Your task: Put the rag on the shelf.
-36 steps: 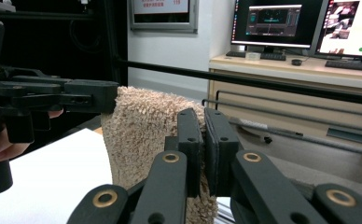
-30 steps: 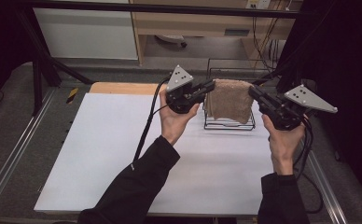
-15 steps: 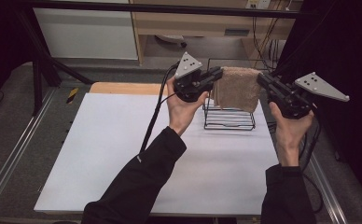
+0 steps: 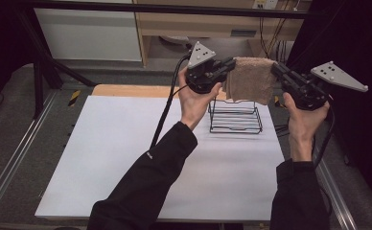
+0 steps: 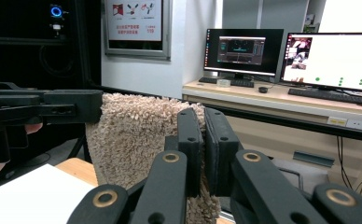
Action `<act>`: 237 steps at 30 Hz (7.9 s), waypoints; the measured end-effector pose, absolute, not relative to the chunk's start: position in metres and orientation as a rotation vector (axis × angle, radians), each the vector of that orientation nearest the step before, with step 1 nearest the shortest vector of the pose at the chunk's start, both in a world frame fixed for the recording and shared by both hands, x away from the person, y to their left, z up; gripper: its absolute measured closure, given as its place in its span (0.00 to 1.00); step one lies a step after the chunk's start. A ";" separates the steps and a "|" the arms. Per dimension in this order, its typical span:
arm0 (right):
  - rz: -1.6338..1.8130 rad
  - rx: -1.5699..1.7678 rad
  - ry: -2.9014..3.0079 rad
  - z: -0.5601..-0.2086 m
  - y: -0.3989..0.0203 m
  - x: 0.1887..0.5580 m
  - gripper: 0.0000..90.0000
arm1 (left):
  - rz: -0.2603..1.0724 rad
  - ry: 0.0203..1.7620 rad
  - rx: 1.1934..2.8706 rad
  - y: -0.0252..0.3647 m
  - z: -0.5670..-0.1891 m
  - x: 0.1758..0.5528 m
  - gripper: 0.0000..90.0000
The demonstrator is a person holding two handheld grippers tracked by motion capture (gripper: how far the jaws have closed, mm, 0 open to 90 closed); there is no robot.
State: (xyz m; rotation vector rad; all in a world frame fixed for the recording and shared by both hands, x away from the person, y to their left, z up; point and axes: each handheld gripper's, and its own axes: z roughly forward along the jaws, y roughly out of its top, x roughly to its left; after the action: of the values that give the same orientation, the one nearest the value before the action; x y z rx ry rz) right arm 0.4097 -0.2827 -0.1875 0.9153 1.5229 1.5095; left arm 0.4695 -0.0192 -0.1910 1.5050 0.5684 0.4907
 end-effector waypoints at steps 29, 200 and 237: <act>1.500 0.904 1.492 -0.169 -0.291 0.449 0.95 | 0.529 0.595 1.487 -0.032 -0.169 0.498 0.92; 1.368 1.102 1.823 -0.280 -0.299 0.459 0.98 | 0.370 0.593 1.920 -0.046 -0.261 0.506 0.99; 1.386 1.136 1.956 -0.281 -0.271 0.413 0.14 | 0.383 0.709 1.965 0.084 -0.303 0.442 0.30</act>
State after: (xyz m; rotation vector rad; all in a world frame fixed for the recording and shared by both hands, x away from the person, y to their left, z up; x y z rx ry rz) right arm 0.4131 -0.2706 -0.2814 1.1359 1.9559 1.3860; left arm 0.4423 0.0845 -0.3025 1.9653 0.7087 0.3830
